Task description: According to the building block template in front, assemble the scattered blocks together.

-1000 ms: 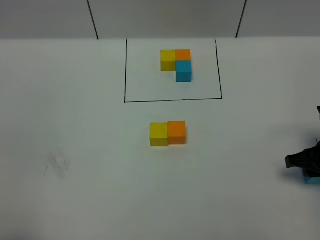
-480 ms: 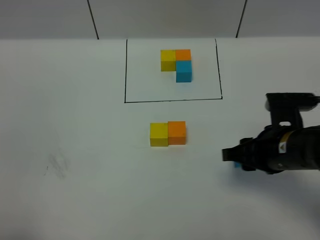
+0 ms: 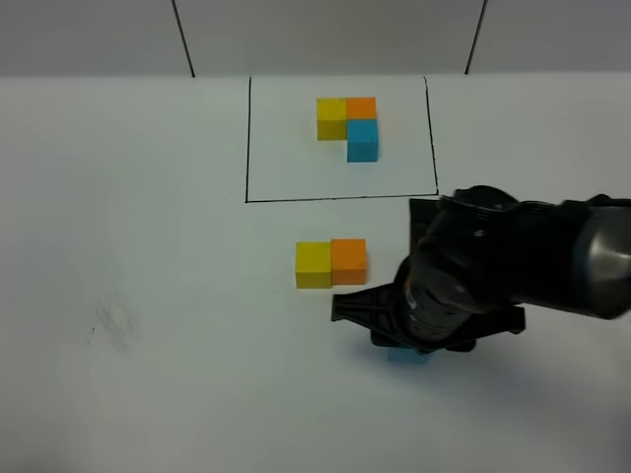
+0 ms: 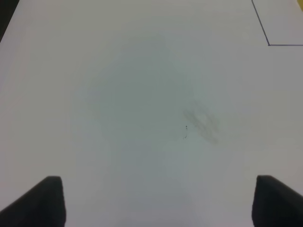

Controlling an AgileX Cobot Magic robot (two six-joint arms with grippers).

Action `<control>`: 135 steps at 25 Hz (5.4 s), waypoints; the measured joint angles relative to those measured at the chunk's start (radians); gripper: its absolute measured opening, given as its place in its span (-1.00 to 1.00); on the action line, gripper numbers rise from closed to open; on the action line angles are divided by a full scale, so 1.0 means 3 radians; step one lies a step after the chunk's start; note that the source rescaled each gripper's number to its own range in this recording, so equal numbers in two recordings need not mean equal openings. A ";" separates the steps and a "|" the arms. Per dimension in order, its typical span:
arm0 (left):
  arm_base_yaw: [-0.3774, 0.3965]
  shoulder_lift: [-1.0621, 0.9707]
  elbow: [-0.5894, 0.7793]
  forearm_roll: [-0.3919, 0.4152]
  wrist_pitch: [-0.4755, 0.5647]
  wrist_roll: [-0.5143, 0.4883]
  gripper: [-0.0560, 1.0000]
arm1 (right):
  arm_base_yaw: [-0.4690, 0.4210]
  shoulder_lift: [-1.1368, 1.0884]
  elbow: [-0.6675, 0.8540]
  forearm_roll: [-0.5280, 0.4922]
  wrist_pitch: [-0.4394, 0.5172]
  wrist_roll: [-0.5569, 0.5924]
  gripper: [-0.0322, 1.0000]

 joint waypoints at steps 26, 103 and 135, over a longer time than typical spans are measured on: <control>0.0000 0.0000 0.0000 0.0000 0.0000 0.0000 0.41 | 0.0090 0.0962 -0.0879 -0.0392 -0.0192 0.0104 -0.50; 0.0000 0.0000 0.0000 0.0000 0.0000 0.0000 0.41 | -0.0021 0.1232 -0.1214 -0.0218 0.0125 -0.0036 0.37; 0.0000 0.0000 0.0000 0.0000 0.0000 0.0000 0.41 | -0.0275 -0.2506 -0.1214 -0.2700 0.1621 -0.2399 0.99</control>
